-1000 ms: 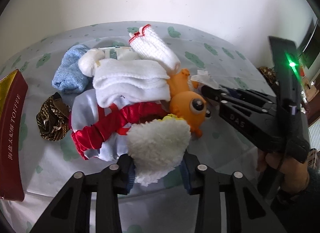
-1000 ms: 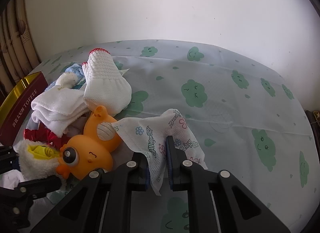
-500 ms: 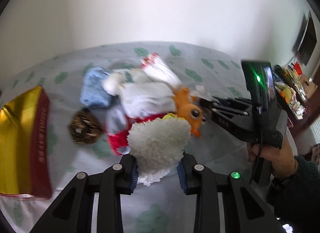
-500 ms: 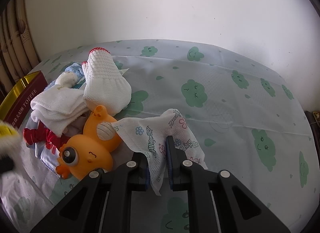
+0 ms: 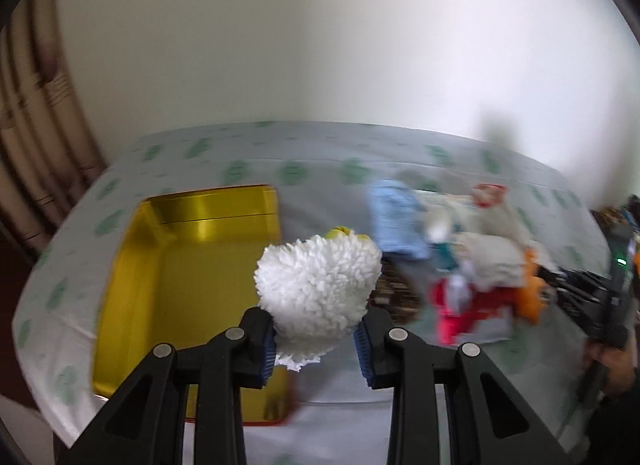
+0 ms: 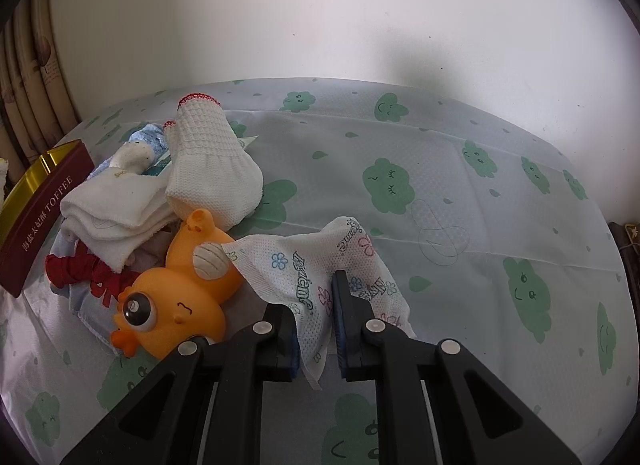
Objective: Organize soft objects
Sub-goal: 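Carry the white plush into the tin box and open the left gripper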
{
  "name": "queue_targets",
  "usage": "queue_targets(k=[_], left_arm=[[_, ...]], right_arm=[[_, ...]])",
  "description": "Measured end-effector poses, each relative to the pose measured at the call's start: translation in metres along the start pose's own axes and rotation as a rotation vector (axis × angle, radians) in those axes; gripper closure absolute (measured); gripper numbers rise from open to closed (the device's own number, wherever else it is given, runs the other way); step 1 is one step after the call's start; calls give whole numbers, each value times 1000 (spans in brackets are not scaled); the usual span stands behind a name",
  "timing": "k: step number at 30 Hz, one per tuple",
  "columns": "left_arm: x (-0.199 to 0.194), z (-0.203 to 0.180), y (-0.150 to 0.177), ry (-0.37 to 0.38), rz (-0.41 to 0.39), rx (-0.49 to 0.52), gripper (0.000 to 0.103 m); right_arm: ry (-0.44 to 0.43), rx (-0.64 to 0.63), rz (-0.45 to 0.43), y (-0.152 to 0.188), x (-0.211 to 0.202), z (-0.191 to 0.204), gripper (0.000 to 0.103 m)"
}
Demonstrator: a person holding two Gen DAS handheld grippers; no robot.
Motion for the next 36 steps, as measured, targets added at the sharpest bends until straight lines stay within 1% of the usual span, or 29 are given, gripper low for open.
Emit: queue_targets(k=[3,6,10,13,15,22,28,31,34,35,36], left_arm=[[6,32,-1,-62,15,-49,71],[15,59,-1,-120,29,-74,71],[24,87,3,-158,62,-93,71],[40,96,6,-159,103,-104,71],[50,100,8,-179,125,-113,71],[72,115,11,-185,160,-108,70],[75,118,12,-211,174,-98,66],[78,119,13,-207,184,-102,61],[78,118,13,-201,183,-98,59],[78,118,13,-198,185,-97,57],[78,118,13,-195,186,-97,52]], right_arm=[[1,0,0,0,0,0,90],[2,-2,0,1,0,0,90],[2,-1,1,1,0,0,90],[2,-1,1,0,0,0,90],[3,-2,1,0,0,-1,90],[3,-2,2,0,1,0,90],[3,-2,3,1,1,-1,90],[3,-2,3,1,1,0,90],[4,-2,3,1,1,-2,90],[4,-2,3,1,1,-2,90],[3,-2,3,1,1,0,90]])
Point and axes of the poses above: each gripper's, at about its wrist camera, not at the fingertips, and x roughly the way its jaws point, z to its left, y to its underside, the point moved 2 cm from there along x, roughly the way its jaws point, and after that the axes turned 1 degree about z, right-handed, at the moved point
